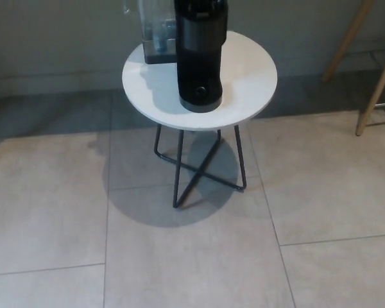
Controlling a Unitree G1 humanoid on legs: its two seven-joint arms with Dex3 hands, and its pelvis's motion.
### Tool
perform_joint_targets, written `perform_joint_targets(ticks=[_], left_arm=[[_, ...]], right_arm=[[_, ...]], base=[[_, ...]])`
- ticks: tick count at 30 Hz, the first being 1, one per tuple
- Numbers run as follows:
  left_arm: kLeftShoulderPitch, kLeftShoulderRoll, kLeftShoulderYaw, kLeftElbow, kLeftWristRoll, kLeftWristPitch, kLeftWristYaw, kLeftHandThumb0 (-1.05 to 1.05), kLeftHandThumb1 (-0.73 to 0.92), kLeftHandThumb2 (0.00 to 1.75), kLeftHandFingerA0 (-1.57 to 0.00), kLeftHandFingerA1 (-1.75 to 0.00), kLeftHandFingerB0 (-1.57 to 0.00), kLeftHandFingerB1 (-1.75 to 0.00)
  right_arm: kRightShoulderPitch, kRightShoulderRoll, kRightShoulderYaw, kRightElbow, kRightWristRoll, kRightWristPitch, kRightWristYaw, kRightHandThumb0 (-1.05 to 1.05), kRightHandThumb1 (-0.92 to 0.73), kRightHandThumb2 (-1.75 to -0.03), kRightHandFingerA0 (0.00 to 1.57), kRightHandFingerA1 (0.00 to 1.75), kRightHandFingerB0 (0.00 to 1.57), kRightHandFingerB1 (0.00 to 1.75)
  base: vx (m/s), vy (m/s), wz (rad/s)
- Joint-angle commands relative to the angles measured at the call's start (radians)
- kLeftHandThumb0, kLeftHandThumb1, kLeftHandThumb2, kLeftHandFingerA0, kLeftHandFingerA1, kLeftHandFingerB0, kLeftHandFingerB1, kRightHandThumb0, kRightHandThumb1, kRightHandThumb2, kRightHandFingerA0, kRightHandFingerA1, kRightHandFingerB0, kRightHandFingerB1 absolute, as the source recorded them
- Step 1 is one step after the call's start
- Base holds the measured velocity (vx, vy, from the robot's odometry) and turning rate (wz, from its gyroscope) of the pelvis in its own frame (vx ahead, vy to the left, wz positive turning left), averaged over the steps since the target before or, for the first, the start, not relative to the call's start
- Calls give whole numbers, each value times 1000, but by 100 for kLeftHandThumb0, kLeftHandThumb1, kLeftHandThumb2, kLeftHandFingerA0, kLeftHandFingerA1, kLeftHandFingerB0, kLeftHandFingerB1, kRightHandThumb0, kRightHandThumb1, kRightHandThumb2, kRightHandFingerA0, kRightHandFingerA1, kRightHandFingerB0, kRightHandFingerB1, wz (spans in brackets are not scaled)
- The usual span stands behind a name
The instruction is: A coffee maker is kept on a small desk and the robot walks towards it and uses its right hand to push down the lid of the coffee maker to close it
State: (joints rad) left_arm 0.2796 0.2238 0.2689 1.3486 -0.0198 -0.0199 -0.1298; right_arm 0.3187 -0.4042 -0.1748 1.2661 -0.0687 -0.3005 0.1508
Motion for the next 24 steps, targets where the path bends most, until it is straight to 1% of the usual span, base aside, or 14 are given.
perform_joint_targets(ticks=[1,2,6,8,9,11,12,13,15,16,17,18,19,24], left_arm=[[-24,22,4,-8,-5,5,-2,-65,52,57,0,-49,-2,-44],[-25,25,-5,-8,4,4,-1,-70,42,75,-3,-53,-1,-45],[-18,31,-23,-13,13,-1,-12,-71,44,75,-3,-54,-1,-47],[-18,33,-26,-10,11,0,-6,-72,43,76,-3,-52,-3,-44],[-17,34,-34,-6,18,-2,-1,-75,42,84,0,-55,-9,-51],[-17,37,-48,-4,30,-8,7,-75,42,84,0,-55,-9,-51],[-17,36,-43,-4,20,-7,1,-70,54,57,-5,-58,-6,-46],[-16,36,-44,-4,20,-9,-1,-70,53,59,-4,-58,-4,-47],[-16,34,-38,-11,6,-9,-11,-74,45,74,-5,-58,-4,-47],[-12,34,-42,-13,9,-18,-14,-75,46,74,-5,-58,-3,-48],[-12,31,-29,-13,-4,-14,-15,-71,43,75,-3,-54,-1,-47],[-12,31,-24,-12,-8,-10,-19,-71,44,76,-3,-54,0,-46],[-11,31,-24,-12,-6,-13,-18,-70,44,76,-3,-53,0,-45],[-14,29,-21,-5,6,-10,-3,-75,42,77,-3,-55,-4,-46]], right_arm=[[-18,-9,-6,12,12,-4,-1,-69,-41,-84,0,17,0,30],[-21,-11,-3,14,6,-3,-6,-69,-40,-84,0,18,0,31],[-29,-11,-5,27,7,1,-1,-74,-41,-85,0,14,0,29],[-20,-10,-5,14,11,-11,2,-70,-55,-57,0,22,0,27],[-17,-9,-6,10,12,-15,4,-71,-41,-85,0,17,0,30],[-14,-9,-9,7,16,-17,9,-71,-41,-85,0,17,0,30],[-14,-10,-4,6,10,-15,5,-67,-53,-61,0,24,0,20],[-18,-10,-4,13,9,-11,3,-72,-41,-86,0,16,0,30],[-26,-9,-3,24,6,-4,-2,-68,-54,-60,0,21,0,21],[-25,-9,-3,25,6,-9,0,-76,-43,-86,0,13,0,26],[-24,-9,-6,24,10,-8,4,-76,-43,-87,0,12,0,27],[-20,-9,-6,20,12,-10,8,-74,-55,-57,0,18,0,25],[-18,-10,-5,17,11,-11,7,-72,-41,-87,0,18,0,31],[-15,-6,-11,17,17,-11,6,-71,-41,-85,1,18,0,30]], base=[[237,348,42],[197,302,-14],[152,227,-6],[153,89,4],[173,42,5],[156,8,11],[163,-63,7],[54,-107,7],[169,-158,7],[201,-216,16],[201,-226,-30],[314,77,-25],[311,104,12],[186,-24,-1]])
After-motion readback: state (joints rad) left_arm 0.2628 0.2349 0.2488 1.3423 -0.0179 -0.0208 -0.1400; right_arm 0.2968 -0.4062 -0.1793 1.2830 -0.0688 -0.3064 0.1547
